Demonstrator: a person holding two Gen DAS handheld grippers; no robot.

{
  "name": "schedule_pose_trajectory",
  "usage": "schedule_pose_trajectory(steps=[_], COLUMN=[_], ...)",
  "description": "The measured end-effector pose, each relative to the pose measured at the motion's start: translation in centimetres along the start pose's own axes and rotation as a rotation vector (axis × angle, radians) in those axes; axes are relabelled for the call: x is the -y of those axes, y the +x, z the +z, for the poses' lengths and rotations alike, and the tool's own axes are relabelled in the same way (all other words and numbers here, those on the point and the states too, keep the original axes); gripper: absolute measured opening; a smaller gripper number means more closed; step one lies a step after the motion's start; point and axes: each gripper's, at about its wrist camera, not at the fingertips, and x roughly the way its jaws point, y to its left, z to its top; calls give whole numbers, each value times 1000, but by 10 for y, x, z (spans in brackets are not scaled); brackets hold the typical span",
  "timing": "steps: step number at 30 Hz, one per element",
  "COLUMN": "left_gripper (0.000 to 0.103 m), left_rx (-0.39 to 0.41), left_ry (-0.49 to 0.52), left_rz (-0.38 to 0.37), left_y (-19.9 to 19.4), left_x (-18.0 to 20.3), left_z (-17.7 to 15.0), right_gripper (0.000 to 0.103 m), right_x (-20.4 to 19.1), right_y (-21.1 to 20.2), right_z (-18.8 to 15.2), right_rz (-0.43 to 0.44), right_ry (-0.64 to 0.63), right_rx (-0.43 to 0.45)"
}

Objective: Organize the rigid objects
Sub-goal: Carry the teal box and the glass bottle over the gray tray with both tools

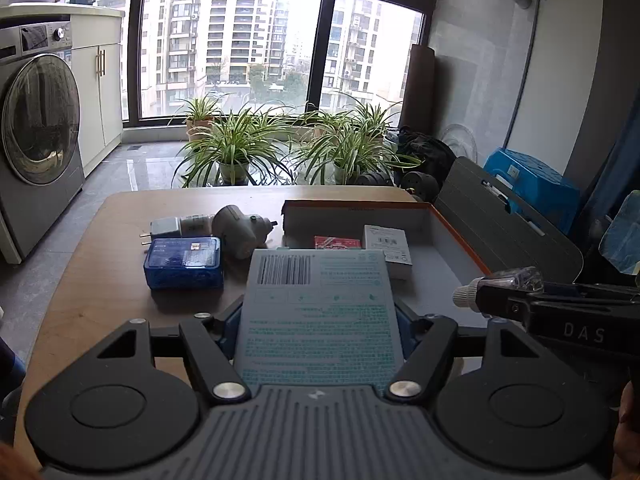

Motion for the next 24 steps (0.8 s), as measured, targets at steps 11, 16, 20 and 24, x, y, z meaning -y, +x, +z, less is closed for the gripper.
schedule_pose_trajectory(steps=[11,16,20,24], left_gripper=[72,72,72,72], left_rx=[-41,-66,-80,-88], left_ry=[1,-18,-17,-23], left_rz=[-27,-18,-3,4], left_y=[27,32,36,38], left_x=[27,33,37,40], left_z=[10,11,12,13], right_gripper=[60,60,60,60], right_x=[24,29,30,31], right_y=[7,12,13,14], right_z=[13,16,18,19], right_rz=[-27,-29,-28,-26], right_ry=[26,35,35,40], right_rx=[14,10,9,10])
